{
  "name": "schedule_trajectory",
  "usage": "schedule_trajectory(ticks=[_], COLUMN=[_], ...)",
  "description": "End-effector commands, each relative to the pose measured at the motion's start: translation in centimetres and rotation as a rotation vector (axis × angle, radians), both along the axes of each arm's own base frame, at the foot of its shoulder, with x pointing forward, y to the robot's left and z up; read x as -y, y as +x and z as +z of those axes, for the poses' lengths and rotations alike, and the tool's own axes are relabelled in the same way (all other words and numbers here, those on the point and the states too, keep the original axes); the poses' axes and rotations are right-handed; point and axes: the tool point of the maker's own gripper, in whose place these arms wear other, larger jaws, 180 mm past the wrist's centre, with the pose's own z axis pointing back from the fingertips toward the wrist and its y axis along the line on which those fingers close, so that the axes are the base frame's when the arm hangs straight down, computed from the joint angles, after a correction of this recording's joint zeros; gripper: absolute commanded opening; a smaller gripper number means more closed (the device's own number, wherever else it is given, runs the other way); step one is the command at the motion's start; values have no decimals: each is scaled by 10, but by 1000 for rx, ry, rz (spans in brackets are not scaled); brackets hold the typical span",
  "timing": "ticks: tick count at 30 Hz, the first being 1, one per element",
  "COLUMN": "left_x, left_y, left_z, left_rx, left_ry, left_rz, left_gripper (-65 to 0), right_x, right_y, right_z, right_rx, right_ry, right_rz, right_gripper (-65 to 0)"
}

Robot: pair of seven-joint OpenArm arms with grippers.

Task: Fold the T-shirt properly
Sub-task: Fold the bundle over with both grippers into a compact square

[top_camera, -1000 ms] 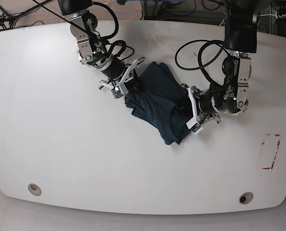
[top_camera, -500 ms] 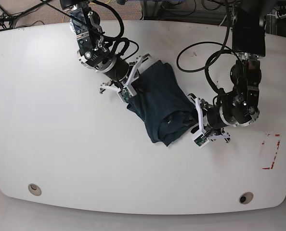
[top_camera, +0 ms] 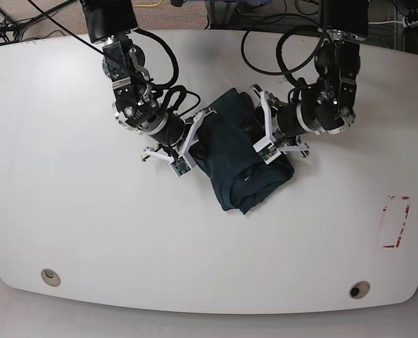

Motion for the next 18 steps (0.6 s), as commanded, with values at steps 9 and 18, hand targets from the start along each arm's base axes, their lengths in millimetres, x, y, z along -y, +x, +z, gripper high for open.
schedule_trajectory(ticks=[9,18], left_x=[12,-18], left_y=[-13,-4], left_z=[-13,-38], left_rx=[-42,-84], left_ry=[-99,-61], left_rz=[25,55], left_gripper=[-436,-436], right_x=[12,-15], right_y=[-11,-46], right_z=[-32,-35], right_rx=[-33,-80], right_ry=[31,100], right_rz=[-35,-38], right_gripper=[-644,-644])
